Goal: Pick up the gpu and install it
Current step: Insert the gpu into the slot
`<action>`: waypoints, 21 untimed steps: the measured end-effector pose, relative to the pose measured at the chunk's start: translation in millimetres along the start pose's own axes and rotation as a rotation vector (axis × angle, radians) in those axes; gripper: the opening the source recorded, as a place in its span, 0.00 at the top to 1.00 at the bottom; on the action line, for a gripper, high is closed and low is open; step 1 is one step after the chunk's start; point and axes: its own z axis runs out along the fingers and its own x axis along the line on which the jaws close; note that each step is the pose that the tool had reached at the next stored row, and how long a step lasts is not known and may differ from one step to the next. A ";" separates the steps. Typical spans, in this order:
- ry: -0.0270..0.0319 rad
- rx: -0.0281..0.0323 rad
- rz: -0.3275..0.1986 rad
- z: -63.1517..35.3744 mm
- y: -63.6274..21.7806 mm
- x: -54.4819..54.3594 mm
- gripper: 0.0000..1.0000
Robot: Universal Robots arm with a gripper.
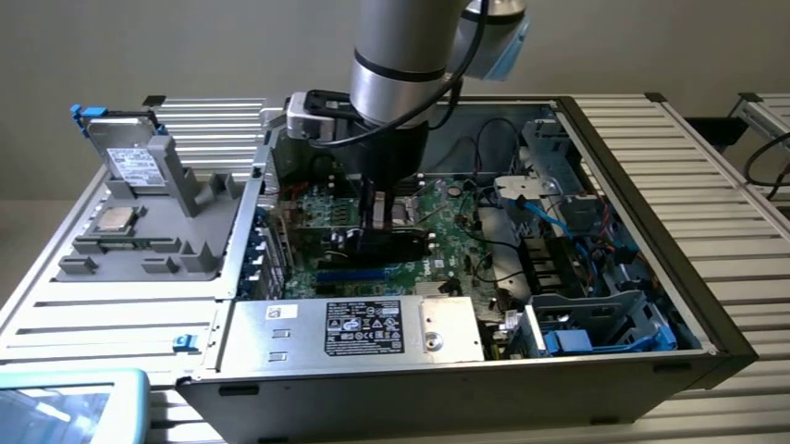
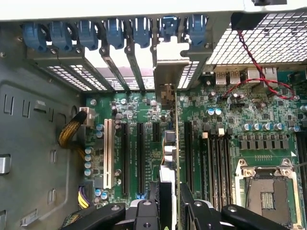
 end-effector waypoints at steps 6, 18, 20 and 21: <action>-0.0036 -0.0080 0.025 0.7 0.0 0.1 0.72; -0.0056 -0.0092 0.051 7.1 5.3 4.2 0.72; -0.0062 -0.0100 0.056 8.5 8.0 4.3 0.72; -0.0064 -0.0100 0.056 8.6 8.2 4.3 0.72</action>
